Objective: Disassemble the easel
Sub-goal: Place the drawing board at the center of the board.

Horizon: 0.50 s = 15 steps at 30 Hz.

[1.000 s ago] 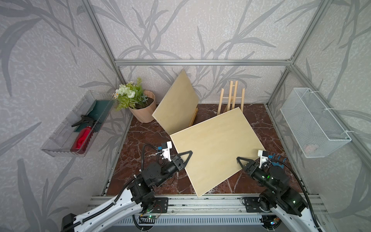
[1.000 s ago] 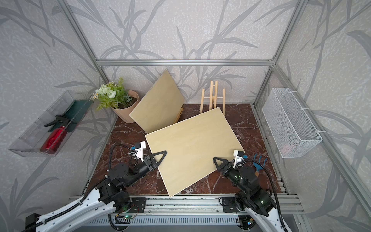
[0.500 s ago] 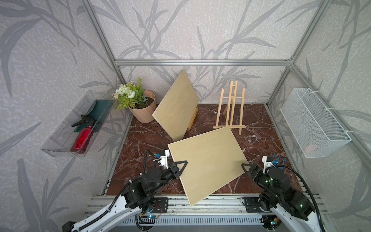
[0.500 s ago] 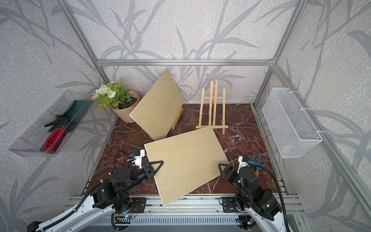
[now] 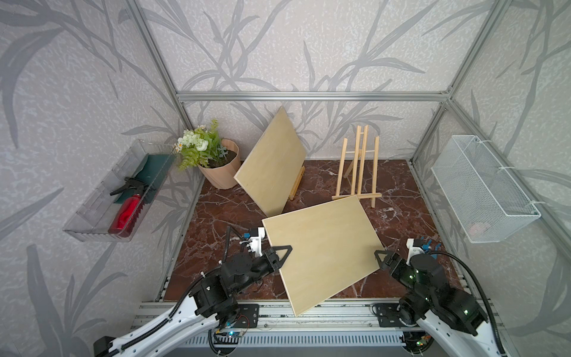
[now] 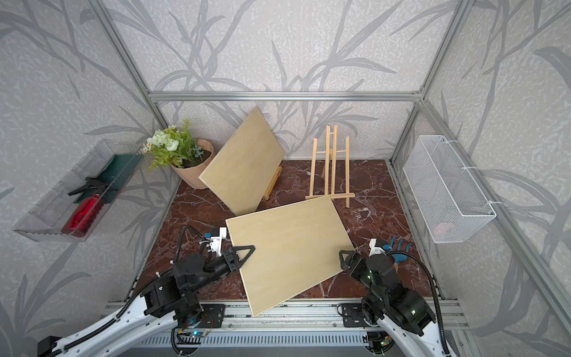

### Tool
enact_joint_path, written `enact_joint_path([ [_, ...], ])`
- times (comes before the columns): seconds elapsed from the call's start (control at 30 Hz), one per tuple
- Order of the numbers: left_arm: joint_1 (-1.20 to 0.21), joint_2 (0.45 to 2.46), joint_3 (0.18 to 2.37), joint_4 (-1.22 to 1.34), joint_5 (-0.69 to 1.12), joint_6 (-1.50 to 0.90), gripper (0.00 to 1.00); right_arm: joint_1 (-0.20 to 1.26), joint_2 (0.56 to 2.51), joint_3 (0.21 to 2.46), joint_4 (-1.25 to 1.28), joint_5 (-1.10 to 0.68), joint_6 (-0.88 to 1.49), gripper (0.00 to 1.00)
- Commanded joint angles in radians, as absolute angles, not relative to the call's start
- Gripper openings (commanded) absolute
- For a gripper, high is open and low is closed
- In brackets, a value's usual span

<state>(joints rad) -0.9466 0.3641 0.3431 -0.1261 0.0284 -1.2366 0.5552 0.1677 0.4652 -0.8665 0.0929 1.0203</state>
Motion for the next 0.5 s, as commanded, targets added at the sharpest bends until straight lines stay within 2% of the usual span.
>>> enact_joint_path([
  [0.0,-0.948,0.321,0.448,-0.041,0.099,-1.239,0.0,0.555,0.25,0.507,-0.791,0.105,0.922,0.9],
  [0.47,-0.948,0.3,0.598,-0.187,0.163,-1.011,0.0,0.552,0.386,0.429,-0.592,0.077,0.873,0.89],
])
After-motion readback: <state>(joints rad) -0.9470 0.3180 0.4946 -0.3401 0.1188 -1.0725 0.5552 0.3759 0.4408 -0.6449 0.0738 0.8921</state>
